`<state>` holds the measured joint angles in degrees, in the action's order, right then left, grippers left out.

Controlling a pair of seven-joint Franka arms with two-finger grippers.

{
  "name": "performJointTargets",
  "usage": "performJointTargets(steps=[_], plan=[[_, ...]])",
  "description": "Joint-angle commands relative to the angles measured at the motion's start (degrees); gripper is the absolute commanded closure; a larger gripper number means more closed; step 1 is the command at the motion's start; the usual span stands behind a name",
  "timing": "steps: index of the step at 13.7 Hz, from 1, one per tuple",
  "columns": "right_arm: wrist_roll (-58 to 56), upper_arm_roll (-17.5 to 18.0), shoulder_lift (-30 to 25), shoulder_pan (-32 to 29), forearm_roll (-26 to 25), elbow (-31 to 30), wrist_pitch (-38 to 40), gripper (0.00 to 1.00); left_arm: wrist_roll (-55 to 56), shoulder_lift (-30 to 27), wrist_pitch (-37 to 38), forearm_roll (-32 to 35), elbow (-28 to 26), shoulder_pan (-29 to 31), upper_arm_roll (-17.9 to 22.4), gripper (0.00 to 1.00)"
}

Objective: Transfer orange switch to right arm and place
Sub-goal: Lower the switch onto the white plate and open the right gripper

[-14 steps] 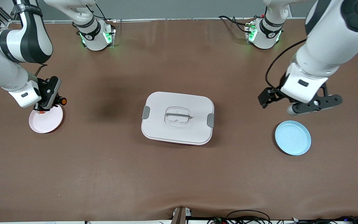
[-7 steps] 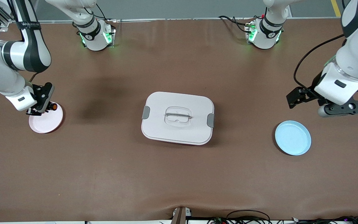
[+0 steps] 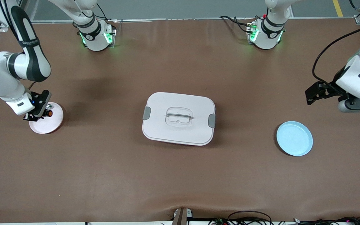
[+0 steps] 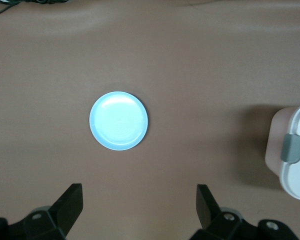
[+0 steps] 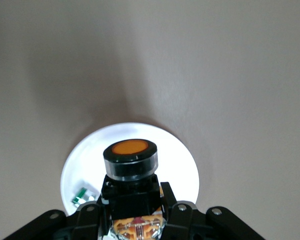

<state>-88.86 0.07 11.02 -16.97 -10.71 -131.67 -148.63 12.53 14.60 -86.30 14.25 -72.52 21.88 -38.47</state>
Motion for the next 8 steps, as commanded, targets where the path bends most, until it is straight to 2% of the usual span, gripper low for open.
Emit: performJointTargets(steps=[1,8], plan=[[-1.93,0.99,3.21,-2.45,-1.42,0.45,-4.02,1.00,-2.86,-2.65,0.78,-0.10,-1.83,1.67,-0.46,0.00],[-3.51,0.90,7.09,-4.04,-1.77,0.53,-8.87,1.00,-8.31,-3.88,1.39,-3.09,-1.83,5.81,-0.46,0.00]])
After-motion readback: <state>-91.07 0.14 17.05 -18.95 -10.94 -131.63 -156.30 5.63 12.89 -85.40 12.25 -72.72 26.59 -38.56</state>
